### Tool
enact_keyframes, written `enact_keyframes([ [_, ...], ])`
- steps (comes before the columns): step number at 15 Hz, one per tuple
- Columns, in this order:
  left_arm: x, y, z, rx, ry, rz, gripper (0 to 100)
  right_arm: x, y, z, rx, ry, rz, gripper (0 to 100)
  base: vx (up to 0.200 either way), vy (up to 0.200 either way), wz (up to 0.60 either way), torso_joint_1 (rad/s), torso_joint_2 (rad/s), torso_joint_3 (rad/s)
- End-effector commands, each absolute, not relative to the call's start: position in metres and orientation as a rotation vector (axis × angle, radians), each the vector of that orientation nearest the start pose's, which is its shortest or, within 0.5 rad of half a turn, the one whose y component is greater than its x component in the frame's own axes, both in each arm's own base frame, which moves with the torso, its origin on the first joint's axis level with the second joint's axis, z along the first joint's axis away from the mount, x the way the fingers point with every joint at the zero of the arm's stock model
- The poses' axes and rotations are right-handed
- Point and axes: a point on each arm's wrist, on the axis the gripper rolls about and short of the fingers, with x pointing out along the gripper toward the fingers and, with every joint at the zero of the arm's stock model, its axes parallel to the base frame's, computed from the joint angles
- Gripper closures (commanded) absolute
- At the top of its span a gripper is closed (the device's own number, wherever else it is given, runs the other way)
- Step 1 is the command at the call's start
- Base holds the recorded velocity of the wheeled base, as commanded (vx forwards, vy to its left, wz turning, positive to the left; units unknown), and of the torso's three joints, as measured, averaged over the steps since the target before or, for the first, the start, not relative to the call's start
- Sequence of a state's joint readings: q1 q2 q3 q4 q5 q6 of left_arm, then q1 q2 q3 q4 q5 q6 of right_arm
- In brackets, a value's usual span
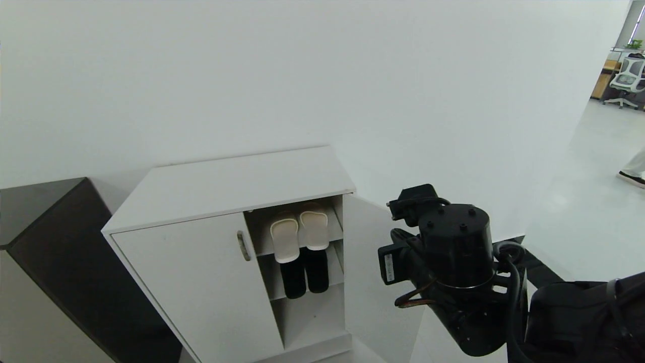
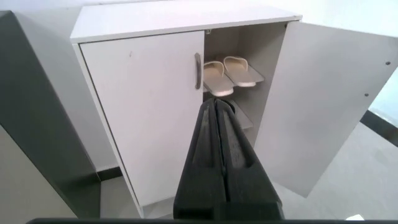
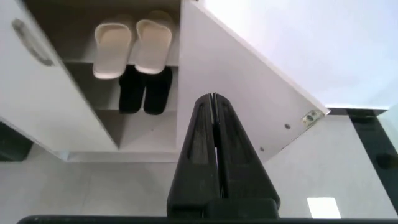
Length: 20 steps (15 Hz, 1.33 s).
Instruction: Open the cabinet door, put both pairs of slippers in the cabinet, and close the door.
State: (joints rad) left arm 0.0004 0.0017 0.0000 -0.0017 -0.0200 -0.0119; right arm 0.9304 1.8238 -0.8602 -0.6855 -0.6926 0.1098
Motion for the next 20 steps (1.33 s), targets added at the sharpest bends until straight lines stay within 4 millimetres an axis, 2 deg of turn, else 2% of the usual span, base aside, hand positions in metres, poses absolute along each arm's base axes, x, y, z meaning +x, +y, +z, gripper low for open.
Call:
enact_keyframes([
  [1, -0.023, 0.000, 0.076, -0.012, 0.000, -0.020, 100, 0.219, 0.249, 0.166, -0.085, 0.186, 0.190, 100, 0.000, 0.000, 0.00, 0.000, 0.00, 0.000],
  [7, -0.023, 0.000, 0.076, -0.012, 0.002, -0.020, 100, 0.253, 0.231, 0.196, -0.032, 0.145, 0.122, 100, 0.000, 0.000, 0.00, 0.000, 0.00, 0.000],
  [11, -0.023, 0.000, 0.076, -0.012, -0.001, -0.020, 100, 0.275, 0.222, 0.218, 0.012, 0.174, 0.100, 100, -0.200, 0.000, 0.00, 0.007, 0.00, -0.001],
  [14, -0.023, 0.000, 0.076, -0.012, 0.000, -0.020, 100, 0.298, 0.214, 0.228, 0.053, 0.216, 0.099, 100, 0.000, 0.000, 0.00, 0.000, 0.00, 0.000],
  [15, -0.023, 0.000, 0.076, -0.012, 0.000, -0.020, 100, 0.303, 0.212, 0.229, 0.057, 0.226, 0.100, 100, 0.000, 0.000, 0.00, 0.000, 0.00, 0.000],
  [18, -0.023, 0.000, 0.076, -0.014, 0.000, -0.020, 100, 0.346, 0.199, 0.221, 0.078, 0.248, 0.072, 100, 0.000, 0.000, 0.00, 0.000, 0.00, 0.000],
  [20, -0.023, 0.000, 0.076, -0.014, -0.001, -0.020, 100, 0.358, 0.195, 0.215, 0.126, 0.273, 0.121, 100, 0.000, 0.000, 0.00, 0.000, 0.00, 0.000],
])
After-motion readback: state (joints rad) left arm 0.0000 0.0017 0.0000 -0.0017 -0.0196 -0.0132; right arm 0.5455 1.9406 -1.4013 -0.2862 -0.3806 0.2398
